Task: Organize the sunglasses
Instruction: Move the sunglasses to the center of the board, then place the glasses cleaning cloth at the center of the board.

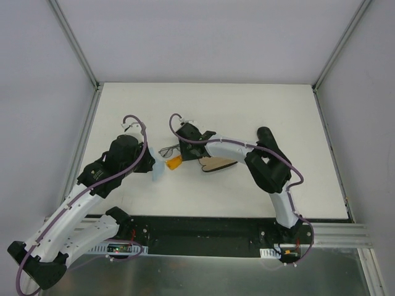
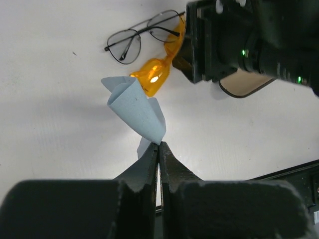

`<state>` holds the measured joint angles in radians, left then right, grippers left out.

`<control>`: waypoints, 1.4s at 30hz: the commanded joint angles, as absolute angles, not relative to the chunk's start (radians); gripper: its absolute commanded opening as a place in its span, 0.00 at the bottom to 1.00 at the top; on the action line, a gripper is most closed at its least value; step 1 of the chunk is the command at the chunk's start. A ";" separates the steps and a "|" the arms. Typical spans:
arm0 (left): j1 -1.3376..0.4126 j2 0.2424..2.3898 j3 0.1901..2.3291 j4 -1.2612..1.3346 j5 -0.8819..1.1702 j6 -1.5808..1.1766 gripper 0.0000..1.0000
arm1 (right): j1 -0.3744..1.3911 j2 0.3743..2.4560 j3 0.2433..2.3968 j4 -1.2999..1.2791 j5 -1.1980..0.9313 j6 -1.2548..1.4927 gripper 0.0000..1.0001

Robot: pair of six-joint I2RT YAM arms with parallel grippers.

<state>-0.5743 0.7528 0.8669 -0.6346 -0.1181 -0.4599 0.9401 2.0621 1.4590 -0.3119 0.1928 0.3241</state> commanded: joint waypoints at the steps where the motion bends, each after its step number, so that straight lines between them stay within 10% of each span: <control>1: -0.569 0.779 0.862 -0.640 -0.104 -0.443 0.00 | 0.885 2.170 1.615 -0.351 0.130 0.296 0.43; 10: -0.569 0.834 0.861 -0.637 -0.069 -0.460 0.00 | 0.819 2.246 1.838 -0.394 0.041 0.262 0.44; 37: -0.885 1.201 0.798 -0.337 -0.033 -0.707 0.01 | 0.779 1.014 0.796 -0.469 0.106 0.207 0.52; 38: -0.873 1.210 0.786 -0.354 -0.072 -0.710 0.05 | 0.781 1.006 0.773 -0.465 0.094 0.218 0.52; 40: -0.865 1.223 0.773 -0.392 -0.170 -0.713 0.55 | 0.804 1.006 0.735 -0.443 0.080 0.242 0.52; 42: -0.862 1.245 0.784 -0.431 -0.210 -0.710 0.76 | 0.840 1.028 0.703 -0.405 0.080 0.271 0.53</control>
